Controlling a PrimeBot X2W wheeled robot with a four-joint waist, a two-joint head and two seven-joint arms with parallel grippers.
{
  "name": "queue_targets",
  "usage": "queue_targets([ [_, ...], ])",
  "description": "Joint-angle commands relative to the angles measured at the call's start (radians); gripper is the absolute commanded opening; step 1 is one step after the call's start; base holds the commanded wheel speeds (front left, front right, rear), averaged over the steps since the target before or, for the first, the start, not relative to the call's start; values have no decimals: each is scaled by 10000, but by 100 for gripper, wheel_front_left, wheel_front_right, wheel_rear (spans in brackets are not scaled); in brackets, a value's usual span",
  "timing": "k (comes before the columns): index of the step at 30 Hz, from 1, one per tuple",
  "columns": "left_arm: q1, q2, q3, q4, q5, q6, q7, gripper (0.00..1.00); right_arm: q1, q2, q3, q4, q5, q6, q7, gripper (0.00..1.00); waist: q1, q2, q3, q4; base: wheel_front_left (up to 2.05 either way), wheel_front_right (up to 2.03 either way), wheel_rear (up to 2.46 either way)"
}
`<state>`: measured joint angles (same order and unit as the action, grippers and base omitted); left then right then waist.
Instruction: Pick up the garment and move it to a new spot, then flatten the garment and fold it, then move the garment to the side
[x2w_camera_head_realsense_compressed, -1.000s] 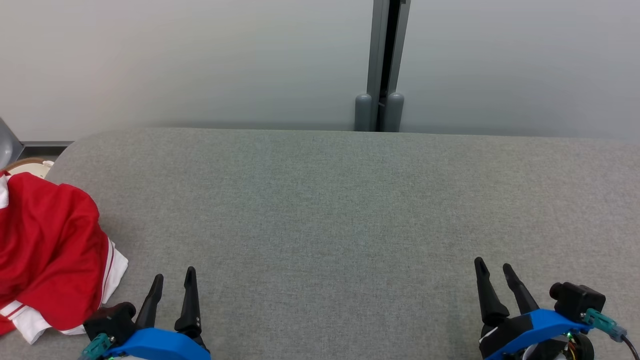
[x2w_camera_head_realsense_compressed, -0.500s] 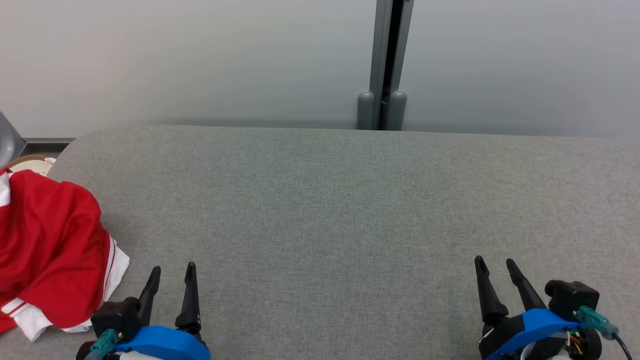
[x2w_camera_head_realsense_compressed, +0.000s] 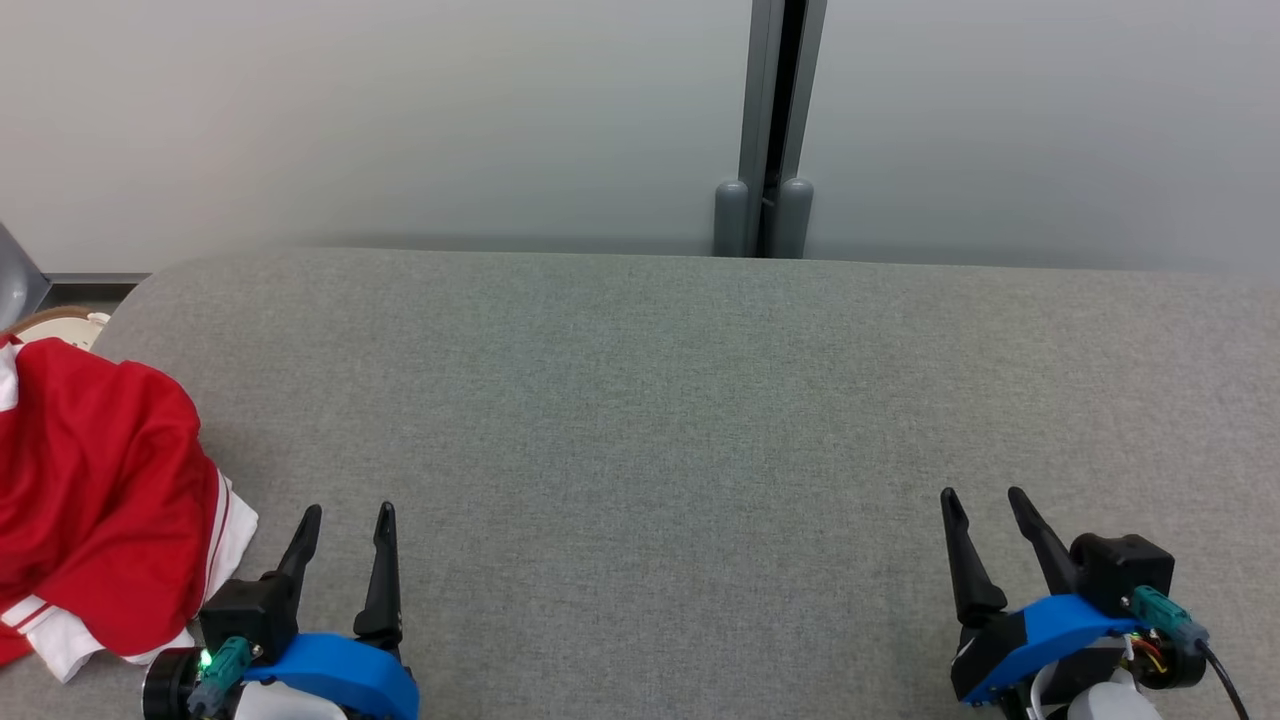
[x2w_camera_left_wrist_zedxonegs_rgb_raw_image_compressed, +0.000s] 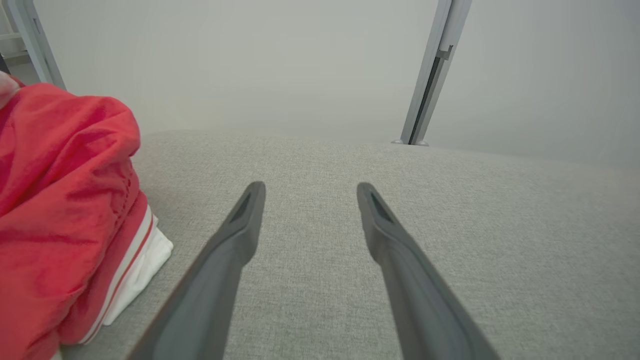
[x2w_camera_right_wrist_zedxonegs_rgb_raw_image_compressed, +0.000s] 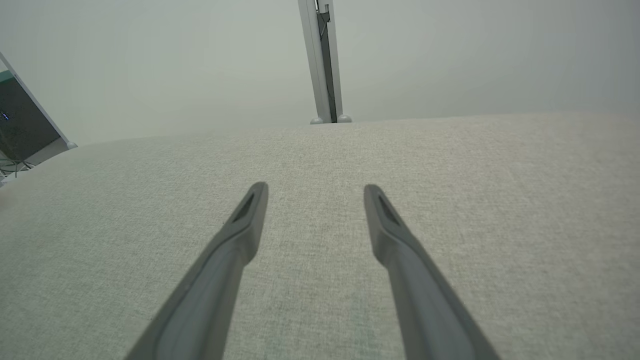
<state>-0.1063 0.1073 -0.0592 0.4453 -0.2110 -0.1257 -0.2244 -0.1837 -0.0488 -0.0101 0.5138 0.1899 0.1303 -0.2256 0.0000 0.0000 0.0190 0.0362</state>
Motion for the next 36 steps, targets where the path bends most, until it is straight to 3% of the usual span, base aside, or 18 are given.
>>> queue_targets([
  [1, -167, 25, 20, 44, 274, -68, -108, 100, -170, -25, -39, 69, -284, 5, -99, 100, 0, 0, -3, 10, 0, 0, 0],
  [18, 412, -248, 349, 241, 1448, -58, -424, 100, 429, -32, -150, 258, -1132, 6, -417, 100, 0, 0, -92, 11, 0, 0, 0],
  [28, 433, -353, 364, 215, 1407, -56, -422, 100, 473, -30, -153, 234, -1148, 6, -412, 100, 0, 0, -42, 251, 0, 0, 0],
  [36, 488, -432, 497, 402, 1350, -50, -414, 100, 461, -27, 122, 323, -943, 6, -405, 100, 0, 0, 298, 1633, 0, 0, 0],
])
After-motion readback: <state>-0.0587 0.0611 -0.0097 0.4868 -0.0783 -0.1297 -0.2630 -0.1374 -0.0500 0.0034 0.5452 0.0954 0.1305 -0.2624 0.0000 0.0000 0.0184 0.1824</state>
